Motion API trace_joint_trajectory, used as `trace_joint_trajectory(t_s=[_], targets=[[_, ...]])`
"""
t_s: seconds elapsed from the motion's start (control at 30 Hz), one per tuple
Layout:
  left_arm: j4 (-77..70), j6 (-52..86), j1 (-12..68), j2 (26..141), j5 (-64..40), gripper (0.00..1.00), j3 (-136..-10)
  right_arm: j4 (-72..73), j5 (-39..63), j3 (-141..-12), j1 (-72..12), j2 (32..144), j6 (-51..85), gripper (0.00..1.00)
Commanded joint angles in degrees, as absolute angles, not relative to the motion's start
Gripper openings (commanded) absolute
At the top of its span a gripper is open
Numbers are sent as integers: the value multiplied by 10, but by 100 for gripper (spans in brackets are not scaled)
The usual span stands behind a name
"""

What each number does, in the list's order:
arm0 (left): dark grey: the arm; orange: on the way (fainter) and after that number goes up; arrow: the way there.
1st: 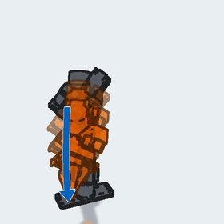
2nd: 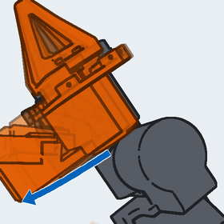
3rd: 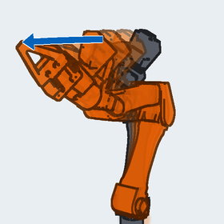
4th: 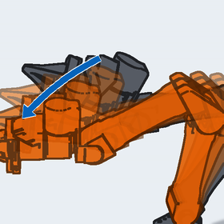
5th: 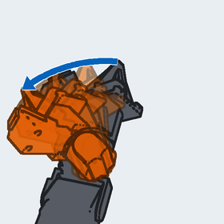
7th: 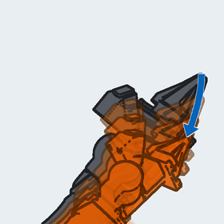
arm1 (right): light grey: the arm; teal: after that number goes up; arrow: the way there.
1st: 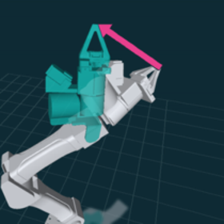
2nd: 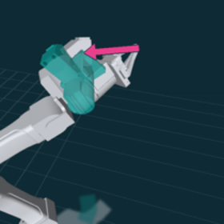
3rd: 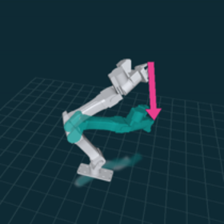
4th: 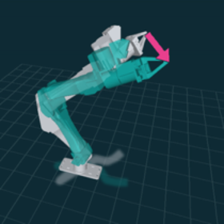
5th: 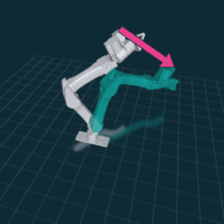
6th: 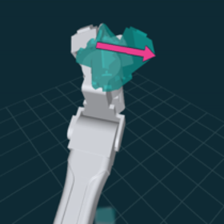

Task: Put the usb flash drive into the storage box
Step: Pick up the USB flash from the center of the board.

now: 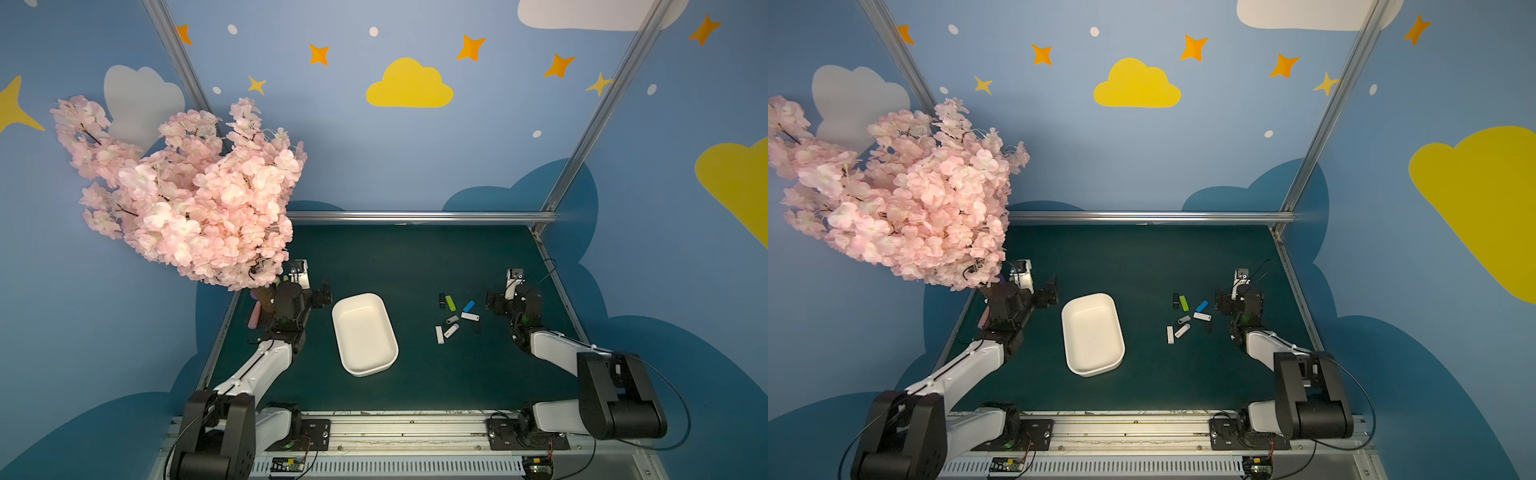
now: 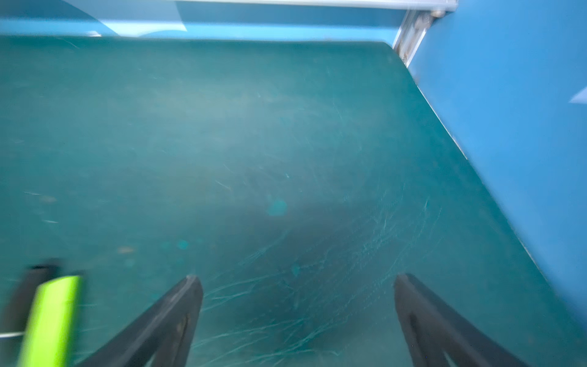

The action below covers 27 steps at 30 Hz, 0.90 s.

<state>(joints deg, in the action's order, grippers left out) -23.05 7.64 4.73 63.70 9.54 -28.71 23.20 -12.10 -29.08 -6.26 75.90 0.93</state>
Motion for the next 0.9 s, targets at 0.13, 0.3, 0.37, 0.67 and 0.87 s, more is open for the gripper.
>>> trace_joint_trajectory(t_s=[0.13,0.3,0.37,0.67,0.87], targets=[[-76,366,49,505,97,100,-273,-48,-64,-382,-37,650,231,98],[-3,403,47,479,-50,98,-287,-148,5,-398,-18,629,330,98],[58,401,51,493,-97,91,-310,-178,69,-402,-22,625,292,91],[292,348,150,532,-100,79,-416,-303,110,-422,-73,701,247,67],[346,329,219,570,-98,75,-451,-321,79,-457,-123,785,221,58]])
